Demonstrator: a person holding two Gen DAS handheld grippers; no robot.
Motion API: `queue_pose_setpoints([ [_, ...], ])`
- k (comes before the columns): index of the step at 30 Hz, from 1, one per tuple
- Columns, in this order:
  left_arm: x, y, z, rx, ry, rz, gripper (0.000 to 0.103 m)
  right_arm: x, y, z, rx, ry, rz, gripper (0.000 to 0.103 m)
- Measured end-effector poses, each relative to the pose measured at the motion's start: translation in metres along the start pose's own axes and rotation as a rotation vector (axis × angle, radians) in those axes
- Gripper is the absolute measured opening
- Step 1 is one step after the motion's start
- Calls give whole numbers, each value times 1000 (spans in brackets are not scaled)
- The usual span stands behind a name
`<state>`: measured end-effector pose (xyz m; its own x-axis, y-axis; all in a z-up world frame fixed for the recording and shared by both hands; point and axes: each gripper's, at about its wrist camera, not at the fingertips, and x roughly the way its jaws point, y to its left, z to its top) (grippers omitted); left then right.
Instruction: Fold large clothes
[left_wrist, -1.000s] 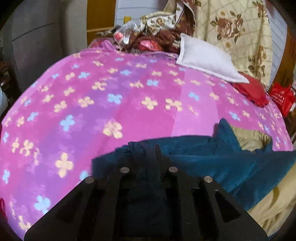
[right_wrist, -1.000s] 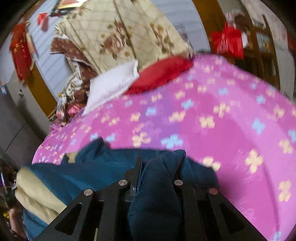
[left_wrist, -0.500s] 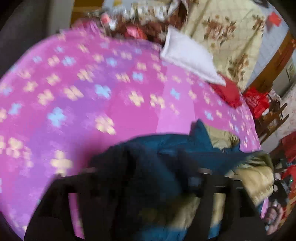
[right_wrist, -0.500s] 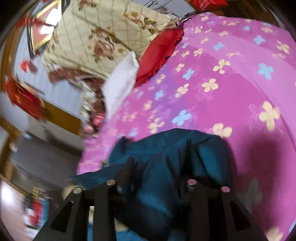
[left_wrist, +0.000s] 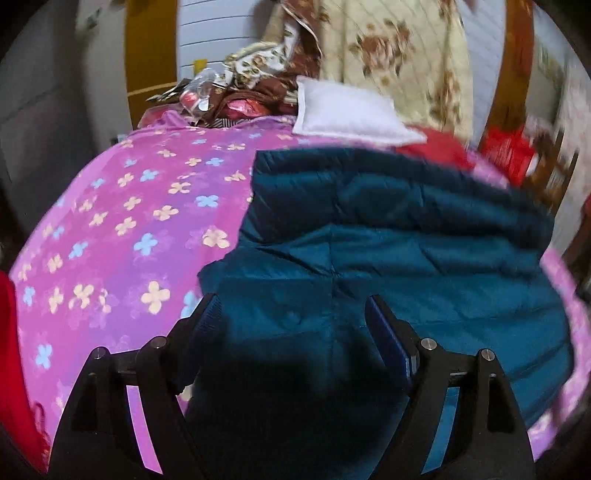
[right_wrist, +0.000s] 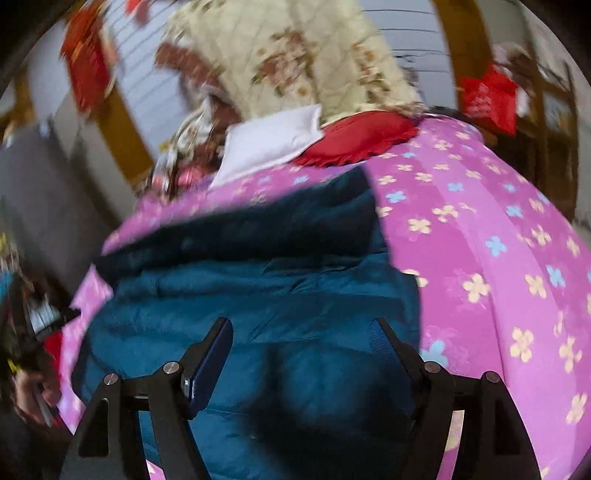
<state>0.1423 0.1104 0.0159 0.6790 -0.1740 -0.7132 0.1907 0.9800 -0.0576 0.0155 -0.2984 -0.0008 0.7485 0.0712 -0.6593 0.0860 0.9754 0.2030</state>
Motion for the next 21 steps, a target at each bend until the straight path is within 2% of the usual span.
queue_pose_setpoints([
  [2,12,-9,7,13,17,21,80,17,7,7,14,42,19,74],
  [6,48,-14,34,-26,57,53,80,54,6,28,64,88,-30,74],
  [8,68,-16,47,-45,83,68,80,79,5,40,92,133,-16,74],
  [11,97,-23,58,-46,114,97,80,118,6,56,62,181,-42,74],
  [13,119,-26,56,-33,157,164,81,143,0,58,30,230,-63,86],
  [16,136,-14,50,-102,159,143,84,159,-15,57,-2,206,-67,93],
  [18,141,-10,50,-128,148,131,85,164,-25,55,11,197,-48,94],
  [21,143,-17,46,-116,129,153,85,168,-26,54,16,182,-39,95],
])
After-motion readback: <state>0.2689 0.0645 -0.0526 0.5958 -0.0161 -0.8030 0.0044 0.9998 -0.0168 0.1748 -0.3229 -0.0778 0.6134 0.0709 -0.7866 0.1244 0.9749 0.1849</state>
